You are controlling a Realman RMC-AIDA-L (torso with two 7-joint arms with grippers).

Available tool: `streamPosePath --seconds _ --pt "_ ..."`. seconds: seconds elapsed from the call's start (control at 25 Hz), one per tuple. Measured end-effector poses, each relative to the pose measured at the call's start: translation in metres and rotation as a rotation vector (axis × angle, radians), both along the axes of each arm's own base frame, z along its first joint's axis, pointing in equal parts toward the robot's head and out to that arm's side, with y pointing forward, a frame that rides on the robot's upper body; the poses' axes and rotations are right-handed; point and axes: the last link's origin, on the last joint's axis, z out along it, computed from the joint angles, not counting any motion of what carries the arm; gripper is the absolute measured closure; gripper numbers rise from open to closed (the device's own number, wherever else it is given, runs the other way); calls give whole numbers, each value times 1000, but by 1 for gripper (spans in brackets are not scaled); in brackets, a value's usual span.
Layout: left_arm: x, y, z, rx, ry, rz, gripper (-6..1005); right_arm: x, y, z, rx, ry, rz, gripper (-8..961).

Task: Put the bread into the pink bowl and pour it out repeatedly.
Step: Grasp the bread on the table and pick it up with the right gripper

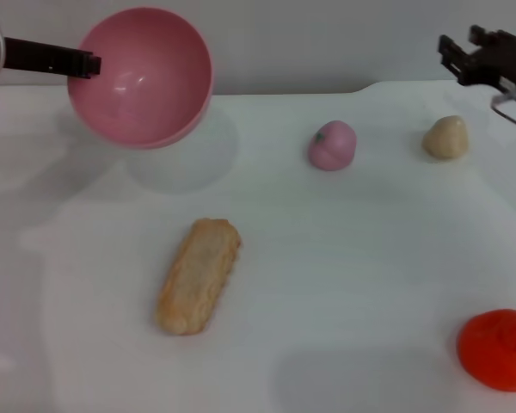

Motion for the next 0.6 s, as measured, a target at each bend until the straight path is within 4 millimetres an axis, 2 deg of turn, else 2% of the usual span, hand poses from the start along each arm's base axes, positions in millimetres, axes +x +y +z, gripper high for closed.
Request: streamPosePath --seconds 0.16,0.32,0.6 --pt "-6 -2 -3 -16 3 15 956 -23 14 3 -115 -11 -4 480" --pt "-11 -2 -9 -37 10 24 956 -55 23 2 -235 -75 11 481" --pt "-16 -1 -14 -46 19 18 956 -107 23 -9 -492 -181 42 481"
